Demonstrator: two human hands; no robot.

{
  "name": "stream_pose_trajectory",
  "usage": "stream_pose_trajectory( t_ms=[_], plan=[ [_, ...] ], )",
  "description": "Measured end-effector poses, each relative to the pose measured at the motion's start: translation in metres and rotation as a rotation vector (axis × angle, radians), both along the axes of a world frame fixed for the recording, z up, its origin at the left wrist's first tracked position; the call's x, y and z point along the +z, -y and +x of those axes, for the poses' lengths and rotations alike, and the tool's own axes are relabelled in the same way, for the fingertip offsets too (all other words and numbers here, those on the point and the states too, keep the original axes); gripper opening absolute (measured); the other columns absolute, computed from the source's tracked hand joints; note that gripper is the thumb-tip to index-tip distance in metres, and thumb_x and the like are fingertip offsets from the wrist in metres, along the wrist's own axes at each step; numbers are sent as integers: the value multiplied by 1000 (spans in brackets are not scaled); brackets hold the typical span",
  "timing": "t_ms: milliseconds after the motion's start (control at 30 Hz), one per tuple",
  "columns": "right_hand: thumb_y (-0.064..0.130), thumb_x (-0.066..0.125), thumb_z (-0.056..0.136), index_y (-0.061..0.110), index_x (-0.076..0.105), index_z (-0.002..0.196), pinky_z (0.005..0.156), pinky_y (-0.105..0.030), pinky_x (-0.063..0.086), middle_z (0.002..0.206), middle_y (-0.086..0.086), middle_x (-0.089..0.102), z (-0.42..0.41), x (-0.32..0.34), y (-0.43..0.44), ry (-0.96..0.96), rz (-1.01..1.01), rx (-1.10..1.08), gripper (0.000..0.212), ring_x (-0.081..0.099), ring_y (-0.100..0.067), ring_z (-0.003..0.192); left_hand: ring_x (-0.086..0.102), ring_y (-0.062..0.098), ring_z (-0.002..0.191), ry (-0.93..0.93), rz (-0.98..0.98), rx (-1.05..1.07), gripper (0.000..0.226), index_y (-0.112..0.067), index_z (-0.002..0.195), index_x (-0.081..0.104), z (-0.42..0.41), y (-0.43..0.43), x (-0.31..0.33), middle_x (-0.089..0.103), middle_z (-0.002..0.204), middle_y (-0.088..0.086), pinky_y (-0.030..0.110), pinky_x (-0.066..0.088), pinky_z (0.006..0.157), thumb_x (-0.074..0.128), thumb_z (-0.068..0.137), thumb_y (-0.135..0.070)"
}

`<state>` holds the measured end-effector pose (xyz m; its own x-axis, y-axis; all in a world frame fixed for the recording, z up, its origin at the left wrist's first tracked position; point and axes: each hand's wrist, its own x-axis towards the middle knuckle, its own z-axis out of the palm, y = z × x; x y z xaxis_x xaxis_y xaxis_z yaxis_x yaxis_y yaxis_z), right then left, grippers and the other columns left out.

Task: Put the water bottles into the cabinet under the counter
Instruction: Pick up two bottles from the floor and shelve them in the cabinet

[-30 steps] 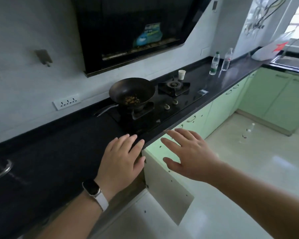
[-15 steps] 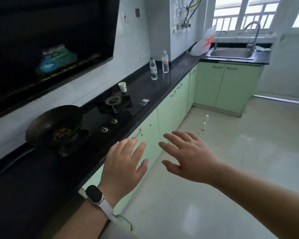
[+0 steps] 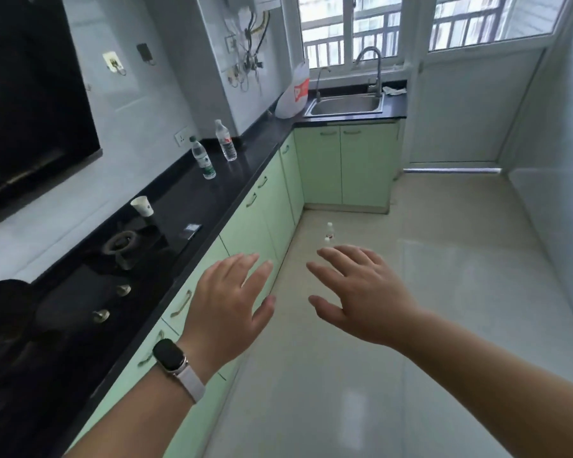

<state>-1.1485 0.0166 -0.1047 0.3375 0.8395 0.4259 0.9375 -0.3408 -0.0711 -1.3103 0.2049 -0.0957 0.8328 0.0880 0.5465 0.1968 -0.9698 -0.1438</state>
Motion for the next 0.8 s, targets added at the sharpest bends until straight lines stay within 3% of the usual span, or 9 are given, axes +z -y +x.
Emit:
stream_pose_trajectory(
  t_ms=[367,800],
  plan=[
    [56,44,88,20,64,125,95,-42,46,127,-8,63,130,-40,14,-52,-120,-258,56,58,-33,115,60,35,116,-82,-62,-215,48,-12,127,66,188,-20,-47,65,125,11,47,45,94,53,90,-41],
    [55,45,87,19,64,123,93,-41,46,127,-8,63,311,-24,-30,13,-152,-388,55,59,-32,115,60,37,120,-120,-124,-328,50,-13,128,66,396,-73,-57,66,127,13,53,49,97,53,90,-43]
  ],
)
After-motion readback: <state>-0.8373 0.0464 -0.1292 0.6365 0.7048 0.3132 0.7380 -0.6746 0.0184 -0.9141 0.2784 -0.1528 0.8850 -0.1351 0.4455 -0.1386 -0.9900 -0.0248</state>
